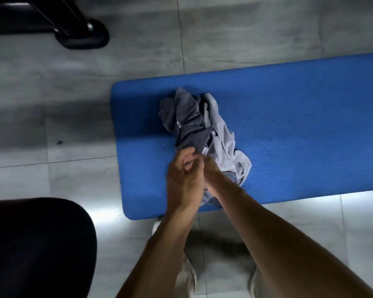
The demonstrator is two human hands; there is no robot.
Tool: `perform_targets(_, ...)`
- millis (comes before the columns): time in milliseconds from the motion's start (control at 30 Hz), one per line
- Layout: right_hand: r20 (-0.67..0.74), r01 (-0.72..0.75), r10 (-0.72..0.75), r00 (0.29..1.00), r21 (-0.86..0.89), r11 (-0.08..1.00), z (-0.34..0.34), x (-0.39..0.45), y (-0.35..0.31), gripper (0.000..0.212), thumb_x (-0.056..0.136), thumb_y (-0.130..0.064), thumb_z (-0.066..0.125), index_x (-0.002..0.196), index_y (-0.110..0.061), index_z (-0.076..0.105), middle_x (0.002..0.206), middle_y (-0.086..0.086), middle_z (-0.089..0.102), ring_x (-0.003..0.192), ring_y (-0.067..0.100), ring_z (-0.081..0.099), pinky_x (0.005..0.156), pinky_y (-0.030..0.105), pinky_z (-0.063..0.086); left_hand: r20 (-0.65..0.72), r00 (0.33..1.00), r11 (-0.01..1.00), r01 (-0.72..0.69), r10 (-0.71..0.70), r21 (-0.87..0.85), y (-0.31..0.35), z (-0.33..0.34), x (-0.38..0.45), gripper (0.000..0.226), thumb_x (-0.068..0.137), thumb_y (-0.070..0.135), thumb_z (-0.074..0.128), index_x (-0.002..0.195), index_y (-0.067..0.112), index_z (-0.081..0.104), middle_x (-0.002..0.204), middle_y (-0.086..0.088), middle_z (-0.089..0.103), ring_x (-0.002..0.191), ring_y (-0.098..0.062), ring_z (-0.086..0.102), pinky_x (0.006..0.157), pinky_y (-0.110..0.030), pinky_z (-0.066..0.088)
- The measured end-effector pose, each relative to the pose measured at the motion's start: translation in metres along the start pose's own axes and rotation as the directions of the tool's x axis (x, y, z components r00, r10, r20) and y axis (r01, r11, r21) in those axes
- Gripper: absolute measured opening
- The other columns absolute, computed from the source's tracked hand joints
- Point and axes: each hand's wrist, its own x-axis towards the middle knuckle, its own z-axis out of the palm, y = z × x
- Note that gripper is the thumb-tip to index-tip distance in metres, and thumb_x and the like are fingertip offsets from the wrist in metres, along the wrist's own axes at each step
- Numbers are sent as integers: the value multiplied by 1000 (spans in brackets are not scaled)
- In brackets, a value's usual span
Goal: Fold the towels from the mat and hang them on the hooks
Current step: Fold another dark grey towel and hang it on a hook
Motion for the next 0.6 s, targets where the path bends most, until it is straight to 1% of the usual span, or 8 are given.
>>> perform_targets(67, -38, -33, 32, 999, -18, 999, -8, -12, -2, 18, 96, -14, 48, 97, -13, 66, 107, 17, 69, 93, 26, 65, 90, 44, 53, 26, 999, 997, -28, 26, 67, 5, -7, -10, 30, 92, 22, 60, 121, 26, 61, 113, 10, 64, 106, -6, 59, 77, -12, 44)
perform_targets(167, -52, -98, 97, 994, -25, 995, -28, -48, -9, 25, 93, -14, 52, 114, -18, 63, 111, 9, 67, 99, 24, 62, 90, 44, 53, 39, 996, 984, -81, 76, 160, 21, -18, -29, 35, 93, 21, 59, 128, 24, 58, 128, 4, 61, 111, -7, 56, 85, -18, 42)
perform_targets(233, -46, -14, 8, 999, -138, 990, -40, -69, -10, 34, 92, -11, 50, 124, -16, 60, 105, 11, 63, 82, 18, 56, 75, 37, 52, 39, 996, 977, -84, 78, 195, 32, -22, -39, 38, 94, 19, 58, 132, 22, 55, 131, 2, 58, 112, -7, 55, 84, -18, 40)
perform_targets(300, -35, 58, -70, 997, -275, 960, -49, -83, -10, 43, 90, -9, 47, 131, -19, 56, 103, 10, 63, 77, 17, 53, 66, 30, 42, 23, 998, 979, -53, 50, 197, 33, -24, -44, 40, 94, 18, 57, 134, 23, 53, 133, 1, 57, 115, -11, 55, 83, -20, 40)
perform_targets(400, 5, 145, -158, 987, -432, 890, -58, -80, -7, 48, 88, -8, 47, 134, -23, 51, 117, 10, 64, 98, 25, 60, 71, 26, 39, -4, 999, 980, -36, 38, 195, 16, -21, -40, 40, 92, 15, 59, 131, 21, 55, 130, -1, 58, 115, -18, 57, 83, -23, 43)
perform_targets(467, 30, 194, -207, 978, -495, 847, -55, -63, -1, 49, 89, -10, 46, 136, -23, 50, 126, 6, 61, 111, 24, 59, 76, 25, 39, -19, 999, 976, -21, 26, 219, -3, -17, -32, 39, 91, 14, 60, 130, 19, 56, 130, -3, 59, 115, -20, 57, 89, -28, 46)
perform_targets(533, 59, 217, -217, 974, -487, 846, -44, -35, 6, 55, 88, -13, 47, 142, -26, 46, 138, 4, 54, 118, 22, 56, 88, 26, 43, -39, 999, 980, 10, -2, 198, -22, -17, -26, 39, 92, 15, 59, 131, 18, 56, 130, -4, 59, 111, -16, 57, 89, -26, 44)
perform_targets(600, 86, 222, -206, 975, -489, 844, -31, -2, 13, 58, 90, -17, 50, 146, -26, 40, 150, 5, 42, 129, 23, 49, 105, 35, 42, -47, 999, 984, 10, -2, 180, -42, -20, -21, 37, 94, 16, 57, 131, 17, 56, 125, -4, 61, 105, -11, 54, 83, -18, 37)
